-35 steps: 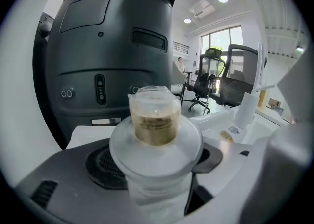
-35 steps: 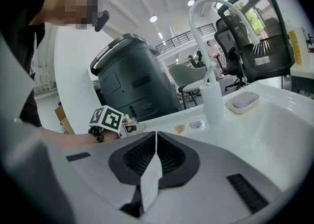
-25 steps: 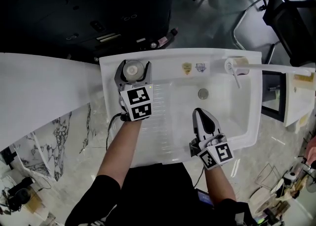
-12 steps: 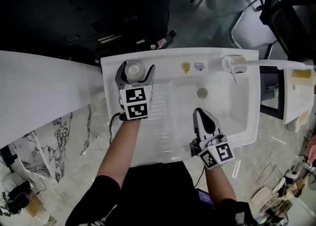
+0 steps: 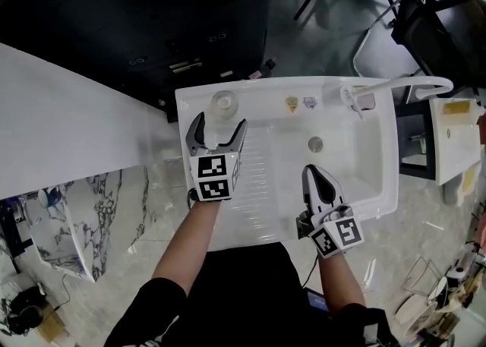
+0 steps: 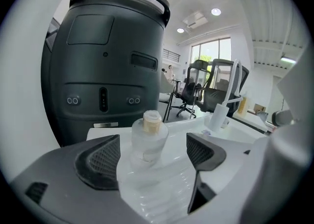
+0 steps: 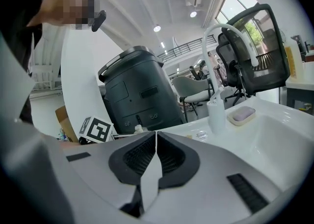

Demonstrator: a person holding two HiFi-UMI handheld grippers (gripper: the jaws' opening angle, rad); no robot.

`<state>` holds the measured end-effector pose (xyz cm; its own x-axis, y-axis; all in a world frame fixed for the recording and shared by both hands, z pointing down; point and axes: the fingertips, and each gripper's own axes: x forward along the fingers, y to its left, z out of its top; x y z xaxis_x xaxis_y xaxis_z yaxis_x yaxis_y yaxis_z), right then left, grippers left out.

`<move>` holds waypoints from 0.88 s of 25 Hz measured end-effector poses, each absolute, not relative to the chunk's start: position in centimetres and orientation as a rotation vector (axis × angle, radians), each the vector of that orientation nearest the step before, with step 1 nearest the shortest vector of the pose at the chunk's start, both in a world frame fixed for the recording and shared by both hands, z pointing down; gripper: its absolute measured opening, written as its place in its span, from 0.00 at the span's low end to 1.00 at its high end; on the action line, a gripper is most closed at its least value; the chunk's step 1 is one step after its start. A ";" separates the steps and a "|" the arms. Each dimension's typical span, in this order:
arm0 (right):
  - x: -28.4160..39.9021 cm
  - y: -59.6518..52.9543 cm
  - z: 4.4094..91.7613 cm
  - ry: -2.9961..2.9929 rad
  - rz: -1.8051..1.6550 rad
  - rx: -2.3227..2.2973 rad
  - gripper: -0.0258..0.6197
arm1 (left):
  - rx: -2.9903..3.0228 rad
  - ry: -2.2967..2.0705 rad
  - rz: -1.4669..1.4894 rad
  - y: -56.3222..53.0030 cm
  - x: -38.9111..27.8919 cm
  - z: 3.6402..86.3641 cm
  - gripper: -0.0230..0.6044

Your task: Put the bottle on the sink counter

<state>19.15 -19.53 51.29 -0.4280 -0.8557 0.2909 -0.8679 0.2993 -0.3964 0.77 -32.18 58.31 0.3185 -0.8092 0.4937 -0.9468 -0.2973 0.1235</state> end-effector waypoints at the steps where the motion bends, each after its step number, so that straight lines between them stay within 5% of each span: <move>1: 18.8 -19.3 50.8 -2.521 0.783 1.673 0.09 | 2.212 -1.551 0.459 -31.4 0.6 57.6 0.70; 9: 15.5 -17.2 46.3 -2.592 0.601 1.706 0.09 | 2.413 -1.460 0.293 -26.7 -0.7 50.2 0.67; 17: 13.1 -13.3 42.6 -2.594 0.440 1.797 0.09 | 2.582 -1.356 0.200 -21.4 -2.6 45.1 0.27; 22: 12.5 -11.0 41.5 -2.567 0.373 1.885 0.09 | 2.641 -1.275 0.115 -18.5 -4.2 42.6 0.15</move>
